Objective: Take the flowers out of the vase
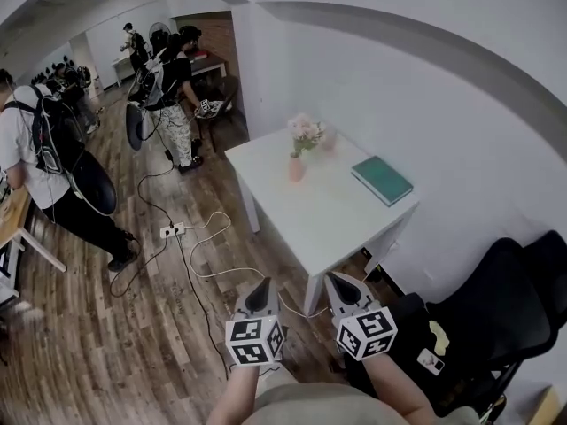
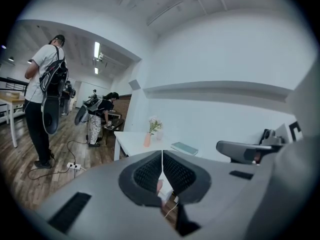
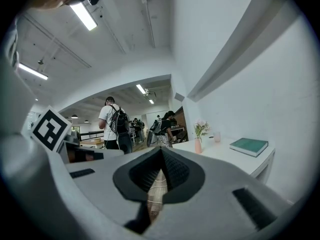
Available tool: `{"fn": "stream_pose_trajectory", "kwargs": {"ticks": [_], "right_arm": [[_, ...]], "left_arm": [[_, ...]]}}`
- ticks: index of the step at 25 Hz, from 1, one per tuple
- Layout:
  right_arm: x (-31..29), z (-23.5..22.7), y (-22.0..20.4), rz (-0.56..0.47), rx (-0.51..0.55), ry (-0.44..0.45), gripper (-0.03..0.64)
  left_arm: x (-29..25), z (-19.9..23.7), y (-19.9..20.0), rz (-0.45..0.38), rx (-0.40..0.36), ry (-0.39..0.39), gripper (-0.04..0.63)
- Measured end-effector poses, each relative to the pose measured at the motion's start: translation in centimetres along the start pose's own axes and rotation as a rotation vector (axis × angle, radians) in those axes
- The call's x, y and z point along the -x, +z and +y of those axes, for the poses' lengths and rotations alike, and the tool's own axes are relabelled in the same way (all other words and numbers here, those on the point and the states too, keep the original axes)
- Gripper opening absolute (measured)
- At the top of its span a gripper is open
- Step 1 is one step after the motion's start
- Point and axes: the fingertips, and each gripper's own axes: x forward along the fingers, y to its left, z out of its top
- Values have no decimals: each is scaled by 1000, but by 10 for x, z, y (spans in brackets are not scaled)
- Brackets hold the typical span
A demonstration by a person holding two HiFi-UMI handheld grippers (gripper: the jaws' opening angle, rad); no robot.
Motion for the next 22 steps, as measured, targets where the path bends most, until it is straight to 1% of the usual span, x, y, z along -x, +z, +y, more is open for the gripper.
{"fn": "stream_pose_trajectory", "kwargs": {"ticks": [4,11,17,22], "right_arm": [[-40,2,9,-4,-8,-25,0],[-110,16,20,-1,-12,-45,0],[-164,23,21,8,-16,-56,0],[-204,22,21,7,-23,-91,2]], "left_arm": [[-24,27,20,7,-14,-26,8],[-59,79,49,14,-33,-65,9],[-90,118,64,24,-59,-98,9],[-114,146,76,27,-82,-131,11]]}}
